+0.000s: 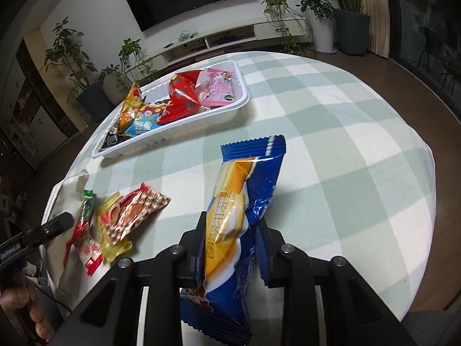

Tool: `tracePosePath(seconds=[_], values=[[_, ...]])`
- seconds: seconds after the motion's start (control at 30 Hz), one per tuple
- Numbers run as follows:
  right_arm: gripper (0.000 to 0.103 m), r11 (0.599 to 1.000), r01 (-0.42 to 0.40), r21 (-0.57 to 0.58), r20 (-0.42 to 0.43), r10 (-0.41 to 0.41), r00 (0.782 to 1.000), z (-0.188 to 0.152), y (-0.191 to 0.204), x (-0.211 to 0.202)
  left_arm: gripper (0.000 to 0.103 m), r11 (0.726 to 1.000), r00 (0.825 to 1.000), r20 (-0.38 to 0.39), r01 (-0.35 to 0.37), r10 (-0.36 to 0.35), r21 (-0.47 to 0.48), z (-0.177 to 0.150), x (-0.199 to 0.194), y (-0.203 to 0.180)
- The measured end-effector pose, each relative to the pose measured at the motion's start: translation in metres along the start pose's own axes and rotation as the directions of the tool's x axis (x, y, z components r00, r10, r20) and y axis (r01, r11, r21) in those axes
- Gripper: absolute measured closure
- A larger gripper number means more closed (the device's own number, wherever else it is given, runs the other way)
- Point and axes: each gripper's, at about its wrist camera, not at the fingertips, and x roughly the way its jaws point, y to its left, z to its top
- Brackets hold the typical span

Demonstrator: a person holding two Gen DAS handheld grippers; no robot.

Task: Organize snacks
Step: 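Carry white packet into the tray with left tool while right tool carries Tipo bar there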

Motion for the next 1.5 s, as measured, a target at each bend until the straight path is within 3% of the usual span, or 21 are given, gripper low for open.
tracePosePath(seconds=[0.37, 0.63, 0.8, 1.13, 1.5], values=[[0.072, 0.998, -0.061, 0.000, 0.084, 0.060, 0.995, 0.026, -0.006, -0.029, 0.082, 0.999, 1.000, 0.029, 0.009, -0.011, 0.040, 0.028, -0.005, -0.015], [0.072, 0.992, -0.076, -0.096, 0.186, 0.093, 0.978, 0.086, 0.004, -0.039, 0.082, 0.991, 0.996, 0.084, -0.008, -0.003, 0.133, 0.093, -0.002, -0.048], [0.072, 0.979, -0.080, -0.190, 0.223, 0.122, 0.967, 0.135, 0.023, -0.016, 0.082, 0.987, 0.996, 0.092, -0.026, 0.012, 0.158, 0.142, 0.020, -0.063], [0.072, 0.935, -0.035, -0.353, 0.111, 0.079, 0.991, 0.202, 0.051, 0.079, 0.082, 0.992, 0.997, 0.044, -0.071, 0.067, 0.107, 0.200, 0.096, -0.052], [0.072, 0.916, -0.060, -0.396, 0.019, 0.074, 0.997, 0.189, 0.052, 0.127, 0.082, 0.989, 0.993, 0.025, -0.116, 0.115, 0.089, 0.208, 0.157, -0.037]])
